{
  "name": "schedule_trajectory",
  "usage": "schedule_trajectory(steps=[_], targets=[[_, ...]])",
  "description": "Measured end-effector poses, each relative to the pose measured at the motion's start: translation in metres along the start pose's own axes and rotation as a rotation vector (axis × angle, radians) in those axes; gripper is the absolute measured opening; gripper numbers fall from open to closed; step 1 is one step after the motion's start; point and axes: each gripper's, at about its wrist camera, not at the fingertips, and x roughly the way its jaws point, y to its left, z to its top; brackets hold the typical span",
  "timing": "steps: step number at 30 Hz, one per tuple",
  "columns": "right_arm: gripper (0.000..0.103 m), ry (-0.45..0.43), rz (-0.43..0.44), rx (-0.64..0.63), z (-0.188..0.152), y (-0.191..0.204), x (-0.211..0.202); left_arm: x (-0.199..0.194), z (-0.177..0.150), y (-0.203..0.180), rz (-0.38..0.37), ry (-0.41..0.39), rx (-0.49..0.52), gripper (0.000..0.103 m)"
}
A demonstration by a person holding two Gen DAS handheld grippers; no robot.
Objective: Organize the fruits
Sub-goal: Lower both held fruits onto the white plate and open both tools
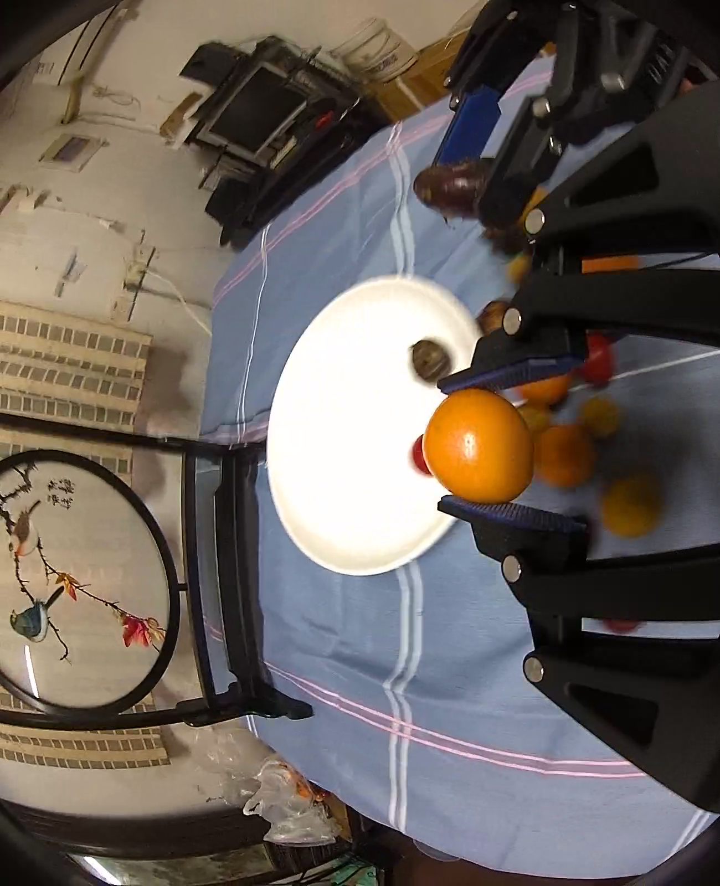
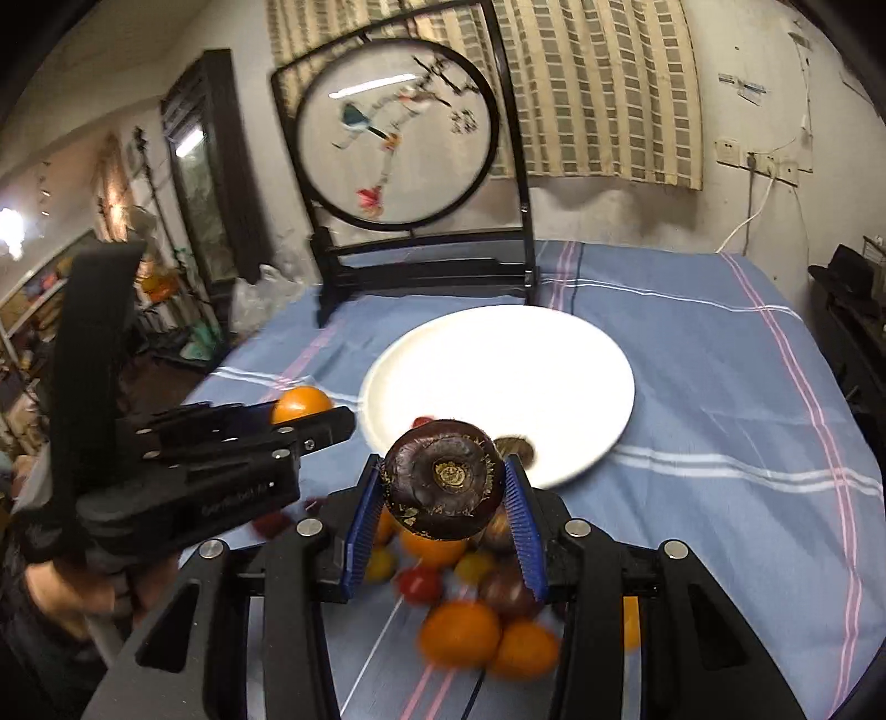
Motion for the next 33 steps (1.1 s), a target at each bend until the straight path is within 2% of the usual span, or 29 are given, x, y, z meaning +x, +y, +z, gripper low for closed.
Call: schedule_trajectory(steps=[2,5,9,13,15,16,17,18,19,23,30,33], targets=[[0.044,0.055,-0.016,0.022,0.006,-0.005,0.03,0.024,0.009,0.005,0.022,0.025,-0.013,0.036],[0.044,0.138,0.019,0.077,0.007,-0.012,0.064,0.056,0.013,0.015,0.037,0.082,-0.047,0.036],[0.044,0.185,0.022,0.094,0.003,-0.015,0.085,0.086,0.013,0.023,0.032,0.13,-0.064,0.036],[0.045,0.207,0.028,0.119,0.001,-0.016,0.096,0.096,0.012,0.026,0.027,0.118,-0.079,0.038],[0.045,0.211,0.029,0.135,0.002,-0.019,0.099,0.094,0.012,0.026,0.027,0.1,-0.083,0.047],[0.05,0.211,0.037,0.147,0.002,-0.02,0.099,0.092,0.012,0.026,0.03,0.09,-0.083,0.049],[0.053,0.209,0.045,0.162,0.001,-0.021,0.098,0.088,0.013,0.027,0.035,0.078,-0.085,0.057],[0.06,0.2,0.048,0.178,0.0,-0.024,0.094,0.085,0.014,0.028,0.044,0.073,-0.093,0.068],[0.062,0.192,0.05,0.183,-0.001,-0.025,0.092,0.081,0.014,0.03,0.046,0.061,-0.101,0.071],[0.062,0.172,0.051,0.156,-0.004,-0.022,0.076,0.058,0.011,0.029,0.026,0.03,-0.097,0.072],[0.071,0.129,0.03,0.129,-0.024,-0.024,0.034,0.018,-0.017,0.031,0.051,-0.012,-0.067,0.089],[0.075,0.105,0.003,0.112,-0.039,-0.027,0.015,0.004,-0.034,0.033,0.065,-0.02,-0.054,0.09]])
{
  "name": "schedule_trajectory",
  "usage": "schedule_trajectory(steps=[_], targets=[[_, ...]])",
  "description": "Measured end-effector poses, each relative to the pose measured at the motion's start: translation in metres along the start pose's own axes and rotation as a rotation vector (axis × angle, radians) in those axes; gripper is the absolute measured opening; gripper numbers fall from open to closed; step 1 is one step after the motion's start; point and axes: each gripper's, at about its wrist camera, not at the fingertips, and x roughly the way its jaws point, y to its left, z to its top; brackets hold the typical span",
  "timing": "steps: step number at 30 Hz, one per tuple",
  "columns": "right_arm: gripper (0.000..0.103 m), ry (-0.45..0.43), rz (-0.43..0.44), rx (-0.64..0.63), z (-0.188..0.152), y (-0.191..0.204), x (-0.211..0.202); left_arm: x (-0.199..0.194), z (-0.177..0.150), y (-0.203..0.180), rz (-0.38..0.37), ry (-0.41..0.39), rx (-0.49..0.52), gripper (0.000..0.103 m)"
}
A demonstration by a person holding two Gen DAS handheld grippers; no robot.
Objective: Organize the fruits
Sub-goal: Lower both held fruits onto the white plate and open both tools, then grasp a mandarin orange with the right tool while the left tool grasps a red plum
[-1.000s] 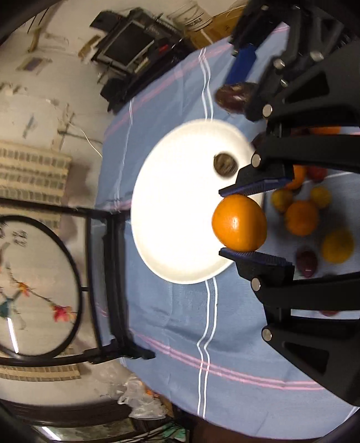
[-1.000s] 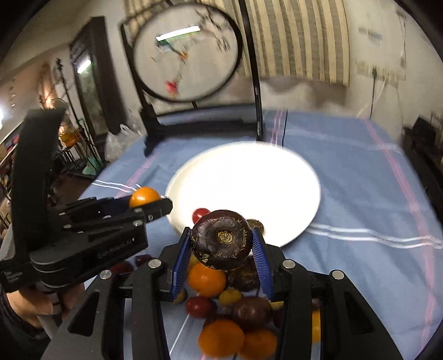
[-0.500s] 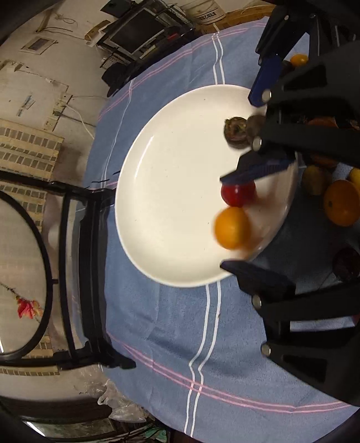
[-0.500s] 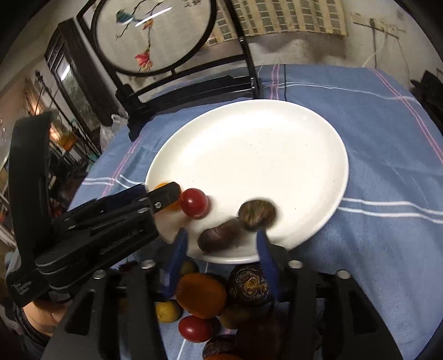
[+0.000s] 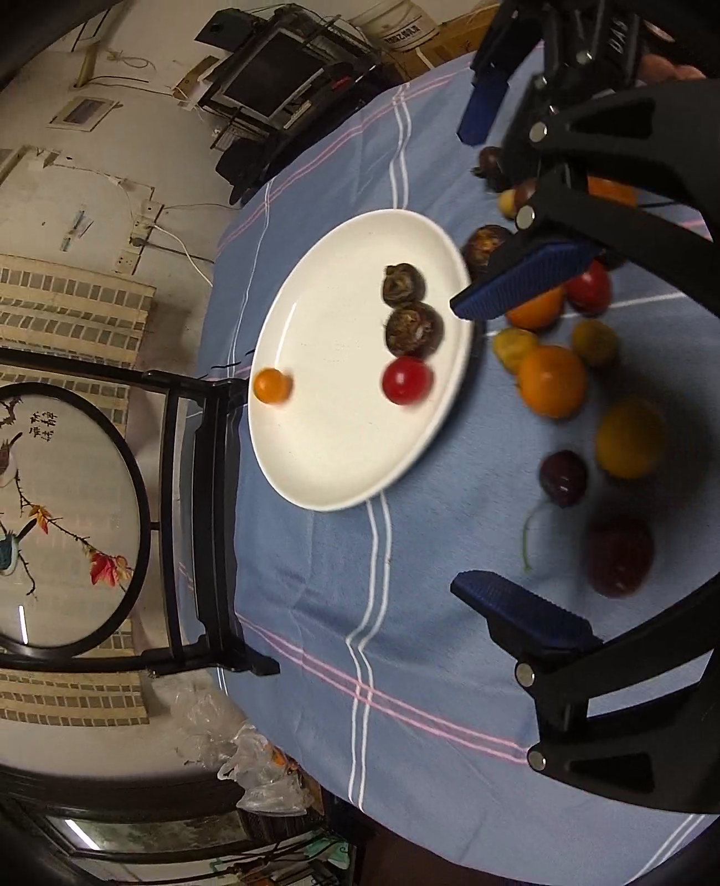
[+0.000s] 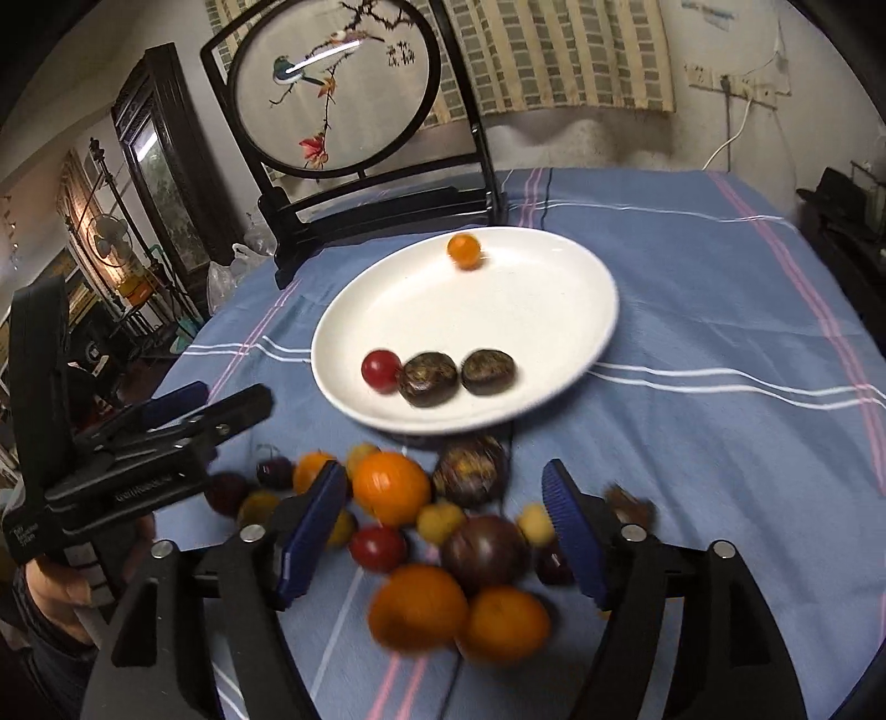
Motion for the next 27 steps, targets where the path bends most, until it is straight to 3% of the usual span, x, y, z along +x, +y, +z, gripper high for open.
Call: schedule_trajectory(steps=[8,15,27], targets=[[0.077,-0.019,-0.052,-0.047,-0.047,-0.002,-0.031,-0.023,-0.04,0.007,0.001,0.025,0.024,0.091],[0.077,0.055,-0.11,-0.126,-0.079,0.004,-0.024,-0.029,-0.074,0.009,0.019,0.049,0.061,0.092],[0.076,0.148,-0.217,-0.218,-0.069,0.007,0.015,-0.02,-0.089,0.023,0.028,0.106,0.036,0.092]])
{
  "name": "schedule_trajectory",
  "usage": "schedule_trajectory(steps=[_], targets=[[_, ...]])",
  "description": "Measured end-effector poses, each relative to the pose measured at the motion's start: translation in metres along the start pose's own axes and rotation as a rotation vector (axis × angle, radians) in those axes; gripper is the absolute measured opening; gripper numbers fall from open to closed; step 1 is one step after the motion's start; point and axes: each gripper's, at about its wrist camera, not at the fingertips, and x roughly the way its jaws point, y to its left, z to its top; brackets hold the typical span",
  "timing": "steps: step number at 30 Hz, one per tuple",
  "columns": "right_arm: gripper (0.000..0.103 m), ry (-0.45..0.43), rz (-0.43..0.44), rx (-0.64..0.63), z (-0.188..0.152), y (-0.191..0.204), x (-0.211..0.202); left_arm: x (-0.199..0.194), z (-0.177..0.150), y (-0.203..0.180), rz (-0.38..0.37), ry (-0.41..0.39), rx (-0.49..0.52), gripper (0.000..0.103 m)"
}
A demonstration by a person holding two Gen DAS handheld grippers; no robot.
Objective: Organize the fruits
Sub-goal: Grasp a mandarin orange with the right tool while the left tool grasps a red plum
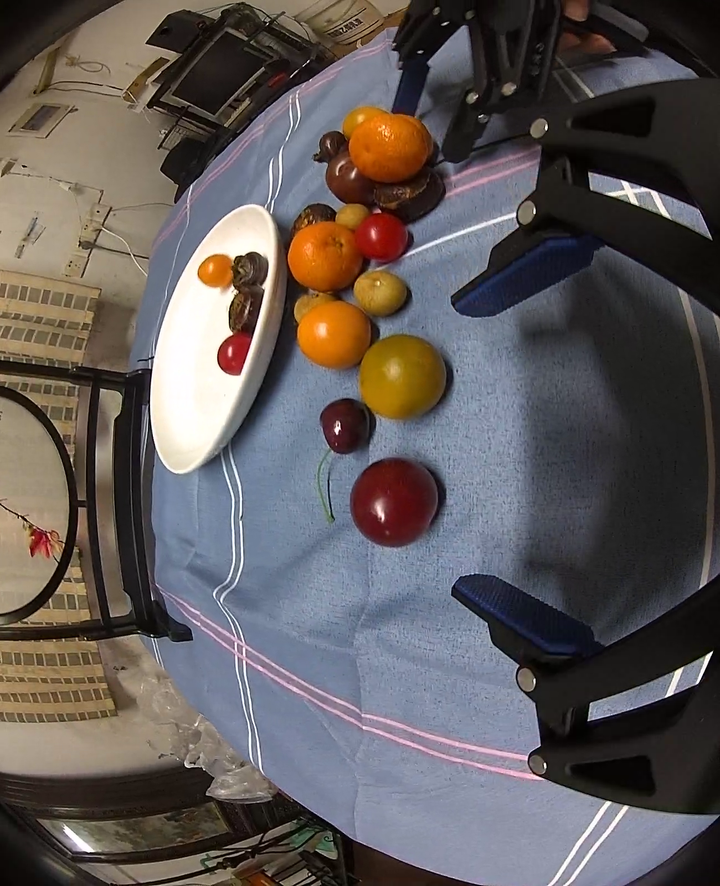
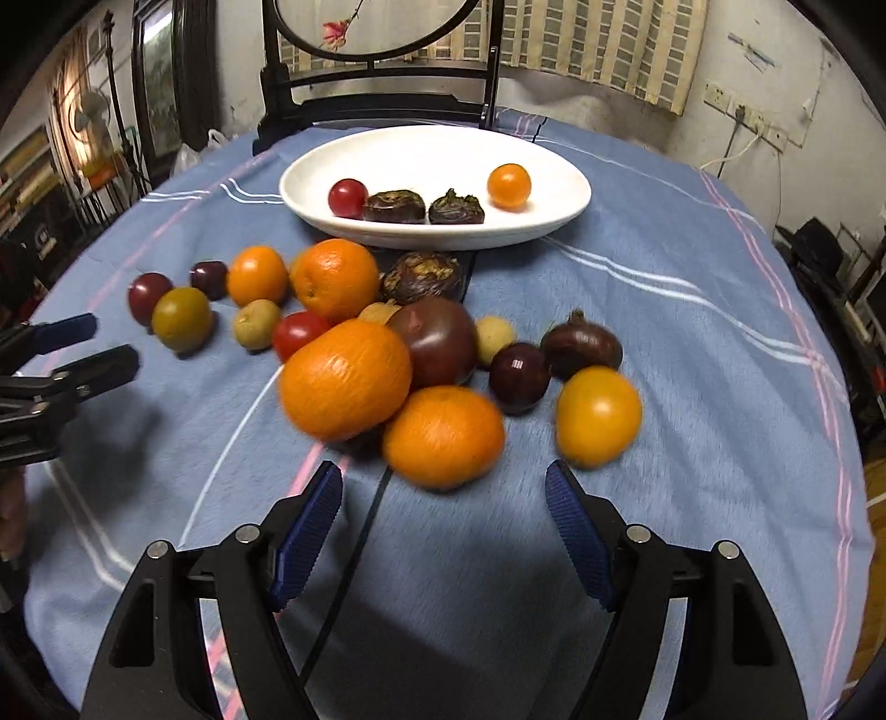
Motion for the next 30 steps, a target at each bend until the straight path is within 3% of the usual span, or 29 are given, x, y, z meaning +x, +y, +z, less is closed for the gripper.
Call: schedule_trajectory(steps=[2,3,4,5,19,25,27,30], targets=[[0.072,-0.005,-0.01,-0.01,0.004,-0.001,0.004,0.002,0.0,0.003,0.009,0.007,-0.005,0.092],[0.063,-0.006,0.005,-0.017,0.006,0.0,0.006,0.003,0.0,0.005,0.013,0.01,-0.009,0.092],[0.046,-0.006,0.022,-0.017,0.007,-0.001,0.006,0.004,0.0,0.005,0.016,0.011,-0.01,0.092],[0.044,-0.005,0.03,-0.01,0.008,-0.002,0.007,0.004,0.0,0.007,0.02,0.012,-0.013,0.092],[0.043,-0.033,0.133,0.059,-0.017,-0.01,-0.019,0.025,0.016,0.028,0.054,0.051,-0.056,0.089],[0.043,-0.058,0.161,0.052,-0.022,-0.008,-0.032,0.041,0.024,0.023,0.069,0.075,-0.026,0.062],[0.043,-0.062,0.169,0.051,-0.022,-0.006,-0.034,0.039,0.025,0.019,0.057,0.068,-0.003,0.04],[0.043,-0.067,0.179,0.053,-0.022,-0.006,-0.036,0.036,0.025,0.015,0.06,0.083,0.006,0.038]])
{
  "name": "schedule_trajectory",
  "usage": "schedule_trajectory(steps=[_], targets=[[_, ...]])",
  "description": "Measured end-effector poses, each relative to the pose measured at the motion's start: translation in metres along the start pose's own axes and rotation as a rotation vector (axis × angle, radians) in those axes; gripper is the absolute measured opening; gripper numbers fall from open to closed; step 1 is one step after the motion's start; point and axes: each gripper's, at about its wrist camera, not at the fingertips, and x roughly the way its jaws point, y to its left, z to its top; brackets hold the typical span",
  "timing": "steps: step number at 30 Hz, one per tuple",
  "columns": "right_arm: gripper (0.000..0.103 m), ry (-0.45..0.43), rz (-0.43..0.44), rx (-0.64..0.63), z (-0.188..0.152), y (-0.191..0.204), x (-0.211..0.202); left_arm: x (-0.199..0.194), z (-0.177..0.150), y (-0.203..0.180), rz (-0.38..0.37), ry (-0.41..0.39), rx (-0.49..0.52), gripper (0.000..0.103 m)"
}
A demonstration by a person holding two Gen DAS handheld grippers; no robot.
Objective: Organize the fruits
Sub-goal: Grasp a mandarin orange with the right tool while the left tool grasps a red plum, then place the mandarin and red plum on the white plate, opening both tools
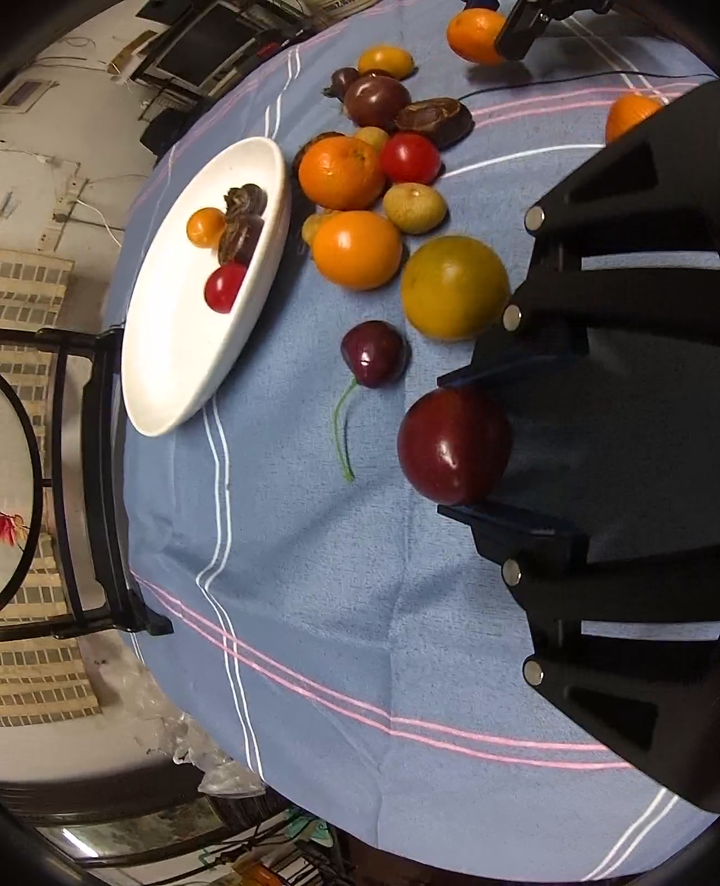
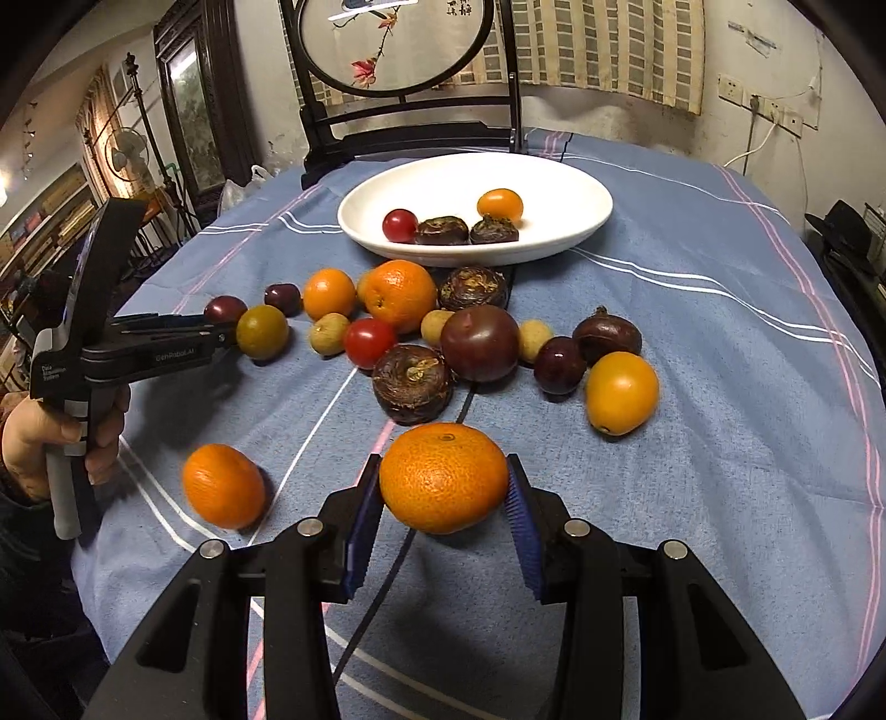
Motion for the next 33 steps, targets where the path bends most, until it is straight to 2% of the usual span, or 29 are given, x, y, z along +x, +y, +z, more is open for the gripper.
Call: schedule_trajectory(steps=[4,7,12,17,20,23,28,31,32,33], targets=[[0.043,-0.019,0.005,0.009,0.006,-0.002,-0.005,-0.015,0.002,0.0,-0.023,-0.025,-0.006,0.038],[0.043,-0.058,0.001,0.011,0.02,-0.004,-0.013,-0.034,0.012,-0.004,-0.073,-0.07,-0.004,0.038],[0.043,-0.161,-0.01,0.006,0.06,-0.001,-0.025,-0.053,0.049,-0.023,-0.123,-0.133,0.019,0.038],[0.043,-0.208,0.007,0.025,0.101,0.0,-0.012,-0.038,0.088,-0.044,-0.14,-0.151,0.003,0.038],[0.043,-0.193,-0.015,0.037,0.119,-0.002,0.01,-0.018,0.103,-0.052,-0.138,-0.125,-0.008,0.038],[0.043,-0.14,-0.016,0.059,0.13,-0.01,0.038,0.005,0.112,-0.056,-0.129,-0.088,-0.005,0.038],[0.043,-0.065,-0.025,0.086,0.136,-0.017,0.075,0.033,0.117,-0.057,-0.115,-0.043,-0.014,0.038],[0.044,-0.043,-0.023,0.1,0.137,-0.02,0.087,0.042,0.12,-0.058,-0.103,-0.049,-0.01,0.038],[0.044,-0.038,-0.022,0.107,0.137,-0.02,0.09,0.044,0.122,-0.058,-0.101,-0.049,-0.015,0.04],[0.045,-0.034,-0.024,0.122,0.139,-0.023,0.094,0.045,0.124,-0.057,-0.097,-0.062,-0.028,0.047]])
